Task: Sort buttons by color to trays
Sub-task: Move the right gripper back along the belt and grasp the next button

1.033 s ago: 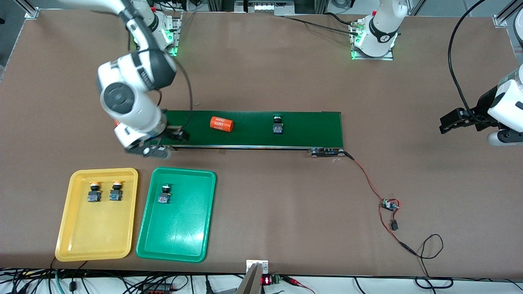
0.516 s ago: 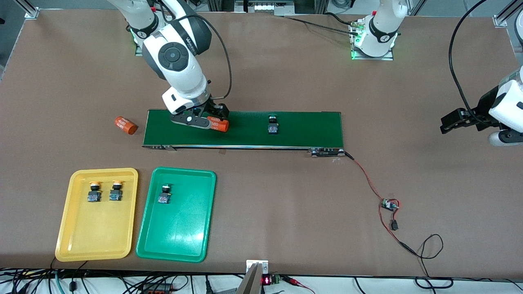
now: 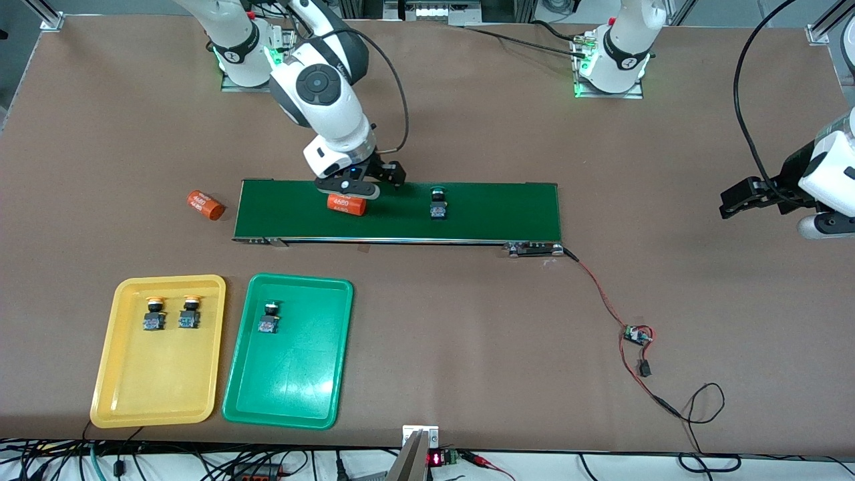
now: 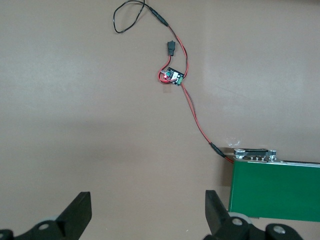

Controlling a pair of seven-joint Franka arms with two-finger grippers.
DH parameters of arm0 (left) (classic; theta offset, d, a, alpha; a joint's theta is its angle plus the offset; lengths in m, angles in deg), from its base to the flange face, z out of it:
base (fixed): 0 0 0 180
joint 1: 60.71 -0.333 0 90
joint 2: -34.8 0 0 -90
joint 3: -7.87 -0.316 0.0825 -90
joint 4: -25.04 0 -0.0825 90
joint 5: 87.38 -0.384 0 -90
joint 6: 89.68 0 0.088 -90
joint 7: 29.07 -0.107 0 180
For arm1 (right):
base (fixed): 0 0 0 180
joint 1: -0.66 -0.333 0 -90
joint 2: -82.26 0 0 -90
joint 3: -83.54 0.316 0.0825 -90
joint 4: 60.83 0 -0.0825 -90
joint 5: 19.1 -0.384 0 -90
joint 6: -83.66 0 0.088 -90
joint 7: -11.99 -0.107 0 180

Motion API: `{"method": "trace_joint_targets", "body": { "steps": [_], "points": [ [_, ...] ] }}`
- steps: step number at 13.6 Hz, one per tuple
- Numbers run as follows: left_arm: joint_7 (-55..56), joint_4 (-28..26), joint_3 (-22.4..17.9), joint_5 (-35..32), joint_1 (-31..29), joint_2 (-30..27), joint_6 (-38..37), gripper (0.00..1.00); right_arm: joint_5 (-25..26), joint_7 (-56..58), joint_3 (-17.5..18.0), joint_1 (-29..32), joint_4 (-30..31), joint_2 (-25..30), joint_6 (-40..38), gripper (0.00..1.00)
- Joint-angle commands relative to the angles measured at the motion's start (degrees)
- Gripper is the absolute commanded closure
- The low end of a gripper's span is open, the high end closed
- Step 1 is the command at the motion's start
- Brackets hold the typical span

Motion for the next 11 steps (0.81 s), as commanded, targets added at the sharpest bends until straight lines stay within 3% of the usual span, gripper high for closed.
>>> {"method": "trace_joint_targets", "body": {
  "steps": [1,5,11],
  "points": [
    [-2.50,-1.61,0.23,0.33,0.02,-1.31,0.13,0.00,1.65,-1.51,-0.14,-2.31,-0.35,-2.64,2.75,0.00],
    [-2.50,-1.61,0.58,0.42,-0.07,-1.22,0.13,0.00,10.08,-8.36,-0.15,-3.28,-0.53,-4.94,2.93,0.00],
    [-1.71,-1.52,0.58,0.68,-1.21,-0.96,0.66,0.00,10.54,-8.20,-0.41,-3.19,-0.62,-5.20,2.75,0.00]
  ]
}}
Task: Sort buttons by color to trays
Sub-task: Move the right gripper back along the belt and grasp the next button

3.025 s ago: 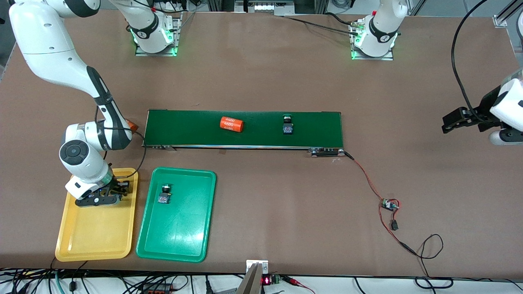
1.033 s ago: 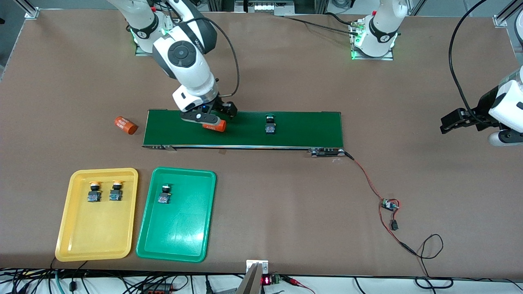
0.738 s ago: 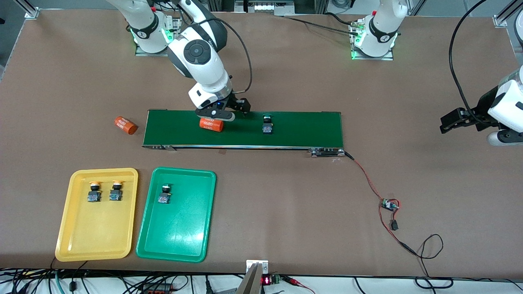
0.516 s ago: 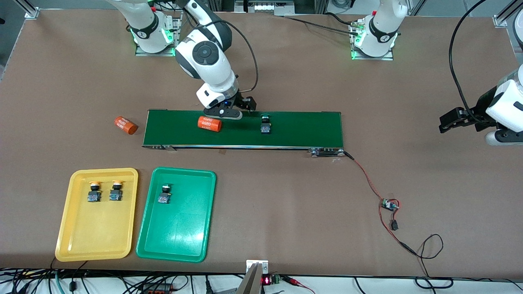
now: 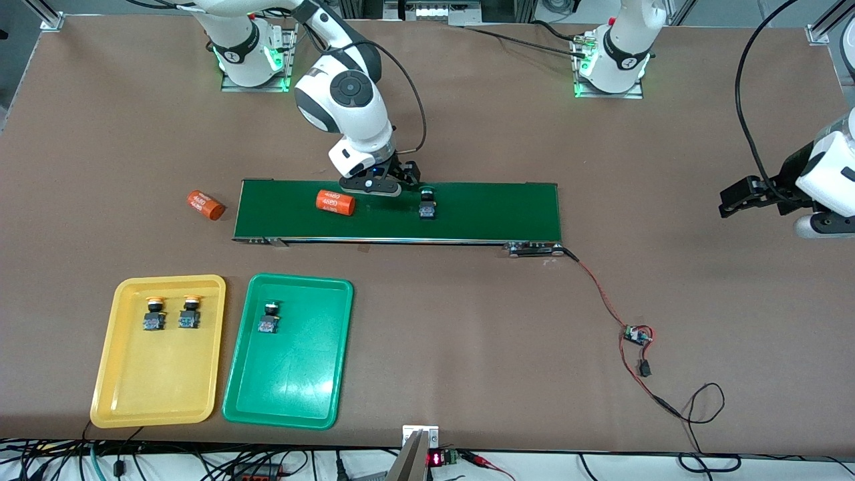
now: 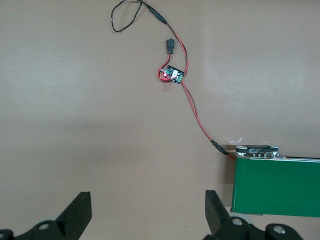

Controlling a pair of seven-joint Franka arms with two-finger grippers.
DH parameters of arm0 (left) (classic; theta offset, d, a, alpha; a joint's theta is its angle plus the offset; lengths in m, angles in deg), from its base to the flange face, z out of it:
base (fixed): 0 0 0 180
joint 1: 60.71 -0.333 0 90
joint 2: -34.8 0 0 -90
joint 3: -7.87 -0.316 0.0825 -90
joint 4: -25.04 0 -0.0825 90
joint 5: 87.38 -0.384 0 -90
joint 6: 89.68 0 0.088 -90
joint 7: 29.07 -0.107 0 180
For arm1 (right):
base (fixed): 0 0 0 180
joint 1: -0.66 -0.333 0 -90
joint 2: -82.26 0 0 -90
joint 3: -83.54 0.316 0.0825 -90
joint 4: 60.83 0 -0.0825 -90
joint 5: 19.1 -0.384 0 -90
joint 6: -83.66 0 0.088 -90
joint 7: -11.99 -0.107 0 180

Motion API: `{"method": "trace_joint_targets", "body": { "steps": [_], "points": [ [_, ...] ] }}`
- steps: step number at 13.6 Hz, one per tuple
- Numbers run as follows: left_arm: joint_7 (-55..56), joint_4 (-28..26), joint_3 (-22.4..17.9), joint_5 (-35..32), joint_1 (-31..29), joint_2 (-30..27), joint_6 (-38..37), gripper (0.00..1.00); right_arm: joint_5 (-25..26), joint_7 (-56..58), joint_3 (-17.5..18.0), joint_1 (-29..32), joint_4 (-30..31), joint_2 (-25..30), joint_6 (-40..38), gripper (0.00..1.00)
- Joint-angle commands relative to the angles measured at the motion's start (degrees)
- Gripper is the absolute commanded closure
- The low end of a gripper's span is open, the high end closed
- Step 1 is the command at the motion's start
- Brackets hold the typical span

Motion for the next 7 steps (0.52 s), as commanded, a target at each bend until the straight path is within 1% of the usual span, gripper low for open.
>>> {"method": "trace_joint_targets", "body": {
  "steps": [1,2,3,5,7],
  "points": [
    [-0.47,-1.69,0.96,0.77,-1.21,-1.13,1.41,0.00,1.07,-1.47,-0.14,-0.17,-0.63,-0.25,0.19,0.00],
    [-0.46,-2.22,3.84,0.77,-4.26,-1.22,1.60,0.00,0.99,-1.65,-0.14,-0.17,-0.72,-0.43,0.10,0.00],
    [-0.46,-2.23,5.17,0.77,-5.94,-1.22,1.60,0.00,0.90,-1.65,-0.14,-0.17,-0.81,-0.60,0.10,0.00],
    [-0.29,-2.31,4.31,0.77,-4.65,-1.31,1.07,0.00,0.81,-1.83,-0.14,-0.17,-0.72,-0.95,0.01,0.00],
    [-0.29,-2.14,4.83,0.77,-5.08,-1.22,0.63,0.00,0.99,-1.65,-0.40,-0.17,-0.72,-0.95,-1.30,0.00]
  ]
}}
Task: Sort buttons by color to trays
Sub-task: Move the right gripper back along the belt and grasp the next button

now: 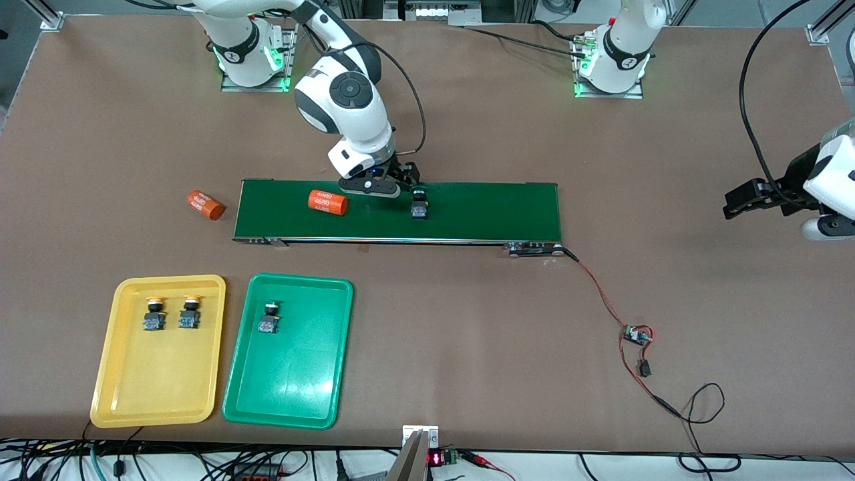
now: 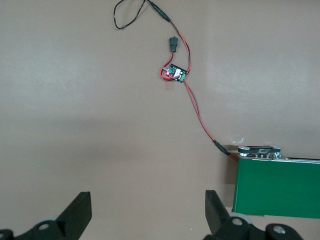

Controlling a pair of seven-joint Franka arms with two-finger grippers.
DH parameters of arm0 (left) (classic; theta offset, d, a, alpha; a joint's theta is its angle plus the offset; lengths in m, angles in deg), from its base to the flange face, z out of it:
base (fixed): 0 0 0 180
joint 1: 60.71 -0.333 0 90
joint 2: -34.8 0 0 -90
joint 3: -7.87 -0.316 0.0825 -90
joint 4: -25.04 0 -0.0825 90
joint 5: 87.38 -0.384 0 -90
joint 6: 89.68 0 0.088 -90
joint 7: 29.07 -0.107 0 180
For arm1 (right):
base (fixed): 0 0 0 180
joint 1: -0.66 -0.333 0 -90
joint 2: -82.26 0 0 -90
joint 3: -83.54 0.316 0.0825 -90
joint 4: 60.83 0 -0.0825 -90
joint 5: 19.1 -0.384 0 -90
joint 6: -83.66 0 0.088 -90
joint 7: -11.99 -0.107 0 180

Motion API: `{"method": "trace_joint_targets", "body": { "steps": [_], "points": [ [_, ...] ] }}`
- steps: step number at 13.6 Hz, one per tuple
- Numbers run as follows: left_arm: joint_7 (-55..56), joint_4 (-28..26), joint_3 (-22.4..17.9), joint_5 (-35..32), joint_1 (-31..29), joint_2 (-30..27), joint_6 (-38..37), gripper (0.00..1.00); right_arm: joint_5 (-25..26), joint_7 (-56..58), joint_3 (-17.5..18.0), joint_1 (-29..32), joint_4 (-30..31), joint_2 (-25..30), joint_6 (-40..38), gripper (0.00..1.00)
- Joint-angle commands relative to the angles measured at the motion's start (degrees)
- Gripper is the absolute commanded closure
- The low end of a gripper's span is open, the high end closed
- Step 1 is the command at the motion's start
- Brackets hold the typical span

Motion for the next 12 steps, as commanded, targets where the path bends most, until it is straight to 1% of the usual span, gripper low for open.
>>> {"method": "trace_joint_targets", "body": {
  "steps": [1,4,6,9,12],
  "points": [
    [-0.42,-1.26,1.18,0.77,-1.01,-1.22,0.12,0.00,1.07,-1.29,-0.61,-0.17,-0.79,-0.62,-2.63,0.00],
    [-0.50,-1.52,1.18,0.86,-1.54,-1.22,-0.15,0.00,1.51,-1.29,-0.62,-0.17,-0.88,-0.53,-5.01,0.00],
    [-0.51,-1.52,1.18,0.86,-1.72,-1.14,0.03,0.00,1.51,-1.29,-0.62,-0.17,-1.49,-0.53,-4.93,0.00],
    [-1.21,-0.12,1.27,0.50,-1.54,-0.52,0.29,0.00,1.51,-1.11,-0.62,-0.26,-2.72,-0.62,-4.93,0.00],
    [-0.95,0.23,1.45,0.77,-1.54,-1.31,-0.32,0.00,1.60,-1.11,-0.62,-0.26,-3.34,-0.71,-4.84,0.00]
  ]
}}
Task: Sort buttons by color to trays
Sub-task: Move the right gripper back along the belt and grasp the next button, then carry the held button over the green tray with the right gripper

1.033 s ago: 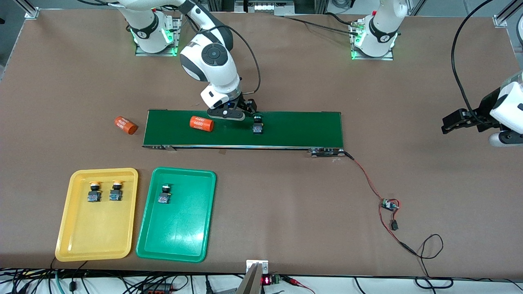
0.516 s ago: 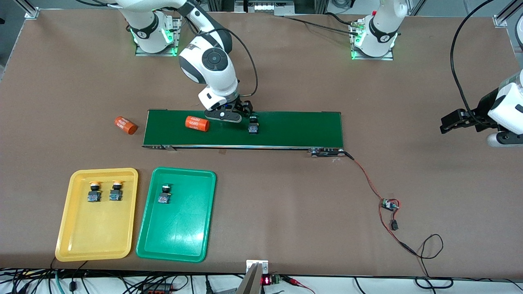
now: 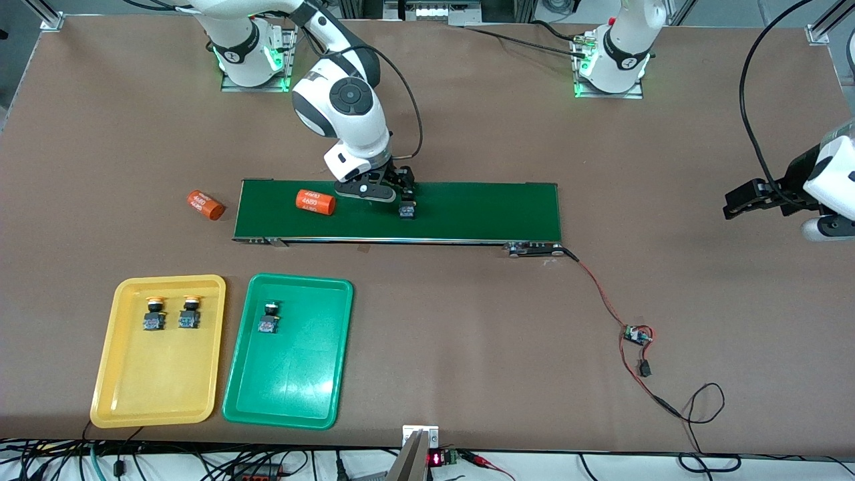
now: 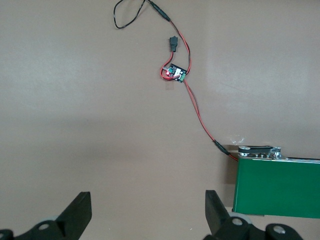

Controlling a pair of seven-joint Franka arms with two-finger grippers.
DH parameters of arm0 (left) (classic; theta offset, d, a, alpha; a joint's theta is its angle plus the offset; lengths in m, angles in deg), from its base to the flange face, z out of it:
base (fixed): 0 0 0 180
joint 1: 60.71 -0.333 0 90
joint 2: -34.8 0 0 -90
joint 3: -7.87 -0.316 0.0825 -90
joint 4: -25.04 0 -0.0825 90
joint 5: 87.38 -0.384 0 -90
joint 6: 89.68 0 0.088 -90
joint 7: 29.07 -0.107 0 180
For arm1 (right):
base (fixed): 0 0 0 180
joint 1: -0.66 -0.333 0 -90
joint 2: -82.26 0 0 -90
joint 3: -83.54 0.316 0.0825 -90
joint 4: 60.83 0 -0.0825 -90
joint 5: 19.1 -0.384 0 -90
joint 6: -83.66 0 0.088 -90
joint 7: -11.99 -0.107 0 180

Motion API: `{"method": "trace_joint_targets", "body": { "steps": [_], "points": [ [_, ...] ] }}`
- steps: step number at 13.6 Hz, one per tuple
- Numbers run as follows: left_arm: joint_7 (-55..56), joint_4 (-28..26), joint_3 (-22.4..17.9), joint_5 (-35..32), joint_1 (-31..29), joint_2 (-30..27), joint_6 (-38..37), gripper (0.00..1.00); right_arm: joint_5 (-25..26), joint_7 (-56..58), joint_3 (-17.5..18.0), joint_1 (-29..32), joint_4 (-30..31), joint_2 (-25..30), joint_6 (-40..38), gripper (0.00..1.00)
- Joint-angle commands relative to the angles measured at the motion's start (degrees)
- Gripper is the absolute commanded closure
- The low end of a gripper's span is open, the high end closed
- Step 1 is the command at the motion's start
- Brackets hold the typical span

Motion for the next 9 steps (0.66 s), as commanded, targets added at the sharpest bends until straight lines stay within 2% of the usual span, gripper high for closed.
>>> {"method": "trace_joint_targets", "body": {
  "steps": [1,7,9],
  "points": [
    [-1.39,0.18,0.89,0.68,-0.70,-1.66,-0.95,0.00,1.30,-1.11,0.09,-0.35,-1.53,-0.88,-0.85,0.00],
    [-4.21,-2.28,0.72,0.86,-1.22,-5.17,-1.31,0.00,2.88,-0.93,0.09,-0.70,-2.14,-3.43,-0.49,0.00],
    [-3.25,-2.11,0.72,0.94,-1.14,-5.44,-3.93,0.00,3.14,-0.93,0.09,-0.70,-2.14,-3.70,-0.49,0.00]
  ]
}}
